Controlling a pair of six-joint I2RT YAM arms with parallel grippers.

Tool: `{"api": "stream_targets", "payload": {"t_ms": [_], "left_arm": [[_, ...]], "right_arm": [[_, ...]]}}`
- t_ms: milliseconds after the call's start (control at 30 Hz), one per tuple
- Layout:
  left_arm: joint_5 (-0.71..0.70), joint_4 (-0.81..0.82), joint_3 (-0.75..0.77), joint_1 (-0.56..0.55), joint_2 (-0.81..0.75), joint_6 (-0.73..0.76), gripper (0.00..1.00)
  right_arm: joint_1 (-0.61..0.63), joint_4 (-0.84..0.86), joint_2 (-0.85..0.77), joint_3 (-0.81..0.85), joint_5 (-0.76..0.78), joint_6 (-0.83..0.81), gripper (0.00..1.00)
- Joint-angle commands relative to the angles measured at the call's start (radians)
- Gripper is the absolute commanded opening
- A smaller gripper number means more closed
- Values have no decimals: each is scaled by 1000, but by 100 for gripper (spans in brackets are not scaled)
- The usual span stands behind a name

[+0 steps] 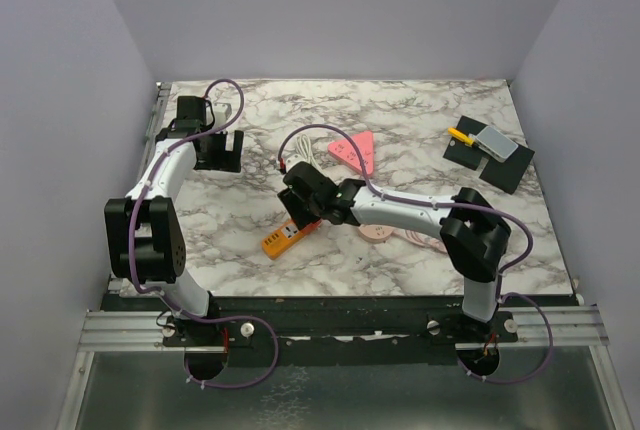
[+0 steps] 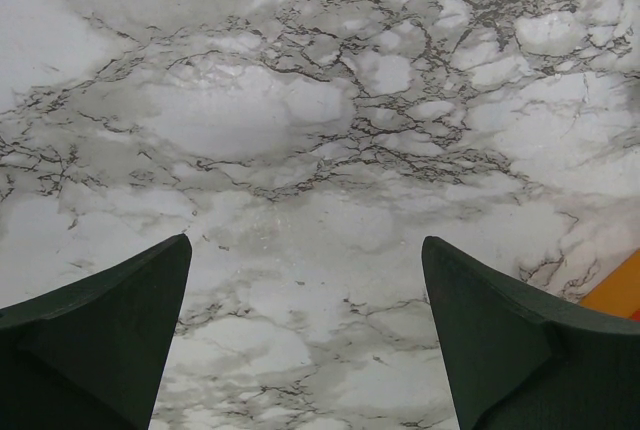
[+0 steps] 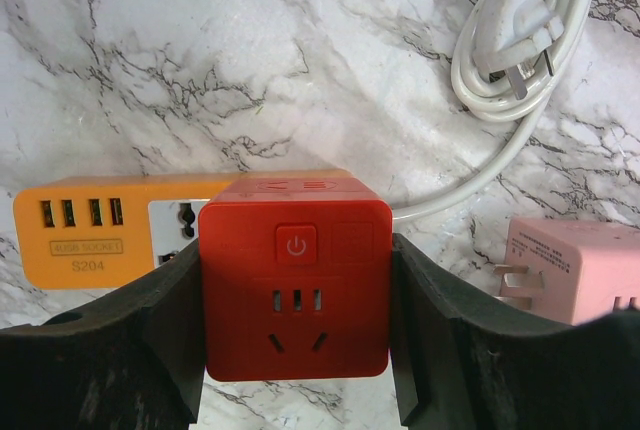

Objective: Insert the plug
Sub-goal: Insert the plug into the socket.

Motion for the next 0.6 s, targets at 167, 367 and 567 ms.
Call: {"api": "stream_targets", "payload": {"t_ms": [167,367,567], "left_arm": [[96,-60,56,2,-75,17,99],[99,-90,89,1,-73,14,99],[139,-117,71,-21,-119,53,99]], "right_arm": [[9,-165,117,-57,-89,92,36],[8,-150,56,-47,-56,136,79],[8,-179,1,42,-35,131,100]]}}
